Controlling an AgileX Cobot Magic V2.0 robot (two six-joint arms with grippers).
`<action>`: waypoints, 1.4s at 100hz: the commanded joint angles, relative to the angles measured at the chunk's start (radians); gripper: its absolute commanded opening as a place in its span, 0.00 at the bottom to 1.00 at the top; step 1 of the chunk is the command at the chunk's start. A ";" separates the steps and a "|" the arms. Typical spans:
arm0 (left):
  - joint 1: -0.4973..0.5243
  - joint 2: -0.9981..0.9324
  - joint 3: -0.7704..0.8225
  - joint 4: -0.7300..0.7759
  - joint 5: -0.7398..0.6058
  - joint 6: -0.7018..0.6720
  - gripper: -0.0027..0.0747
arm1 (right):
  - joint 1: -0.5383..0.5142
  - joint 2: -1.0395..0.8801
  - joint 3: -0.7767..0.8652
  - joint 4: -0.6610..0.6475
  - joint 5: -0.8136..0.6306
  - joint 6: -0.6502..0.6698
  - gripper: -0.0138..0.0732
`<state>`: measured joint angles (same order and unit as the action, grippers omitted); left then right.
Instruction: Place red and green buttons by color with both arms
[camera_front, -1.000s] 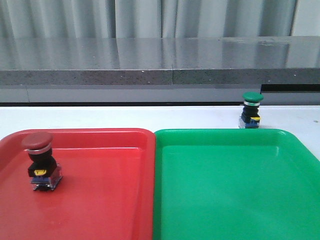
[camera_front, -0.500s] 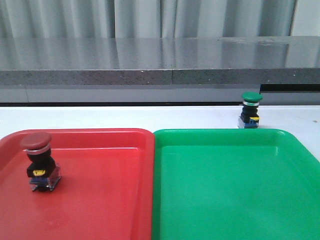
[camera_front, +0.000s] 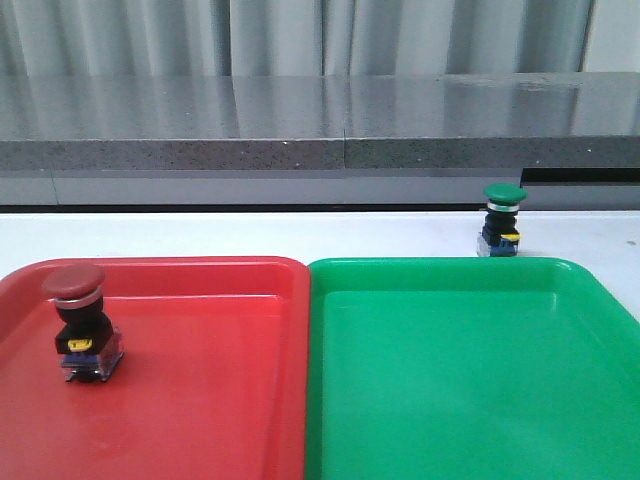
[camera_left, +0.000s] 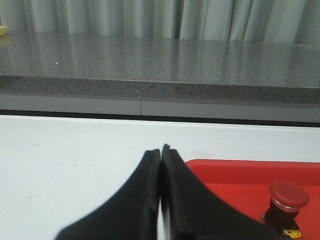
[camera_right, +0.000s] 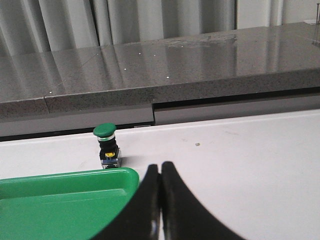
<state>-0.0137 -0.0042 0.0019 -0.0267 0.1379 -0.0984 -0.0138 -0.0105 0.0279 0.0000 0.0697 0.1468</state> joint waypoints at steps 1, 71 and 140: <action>-0.002 -0.032 0.012 0.002 -0.078 -0.009 0.01 | 0.001 -0.021 -0.019 -0.014 -0.084 -0.007 0.09; -0.002 -0.032 0.012 0.002 -0.078 -0.009 0.01 | 0.000 -0.021 -0.019 -0.014 -0.088 -0.007 0.09; -0.002 -0.032 0.012 0.002 -0.078 -0.009 0.01 | 0.000 0.412 -0.638 -0.026 0.517 -0.007 0.09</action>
<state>-0.0137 -0.0042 0.0019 -0.0267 0.1379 -0.0984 -0.0138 0.2913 -0.5150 -0.0055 0.5838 0.1468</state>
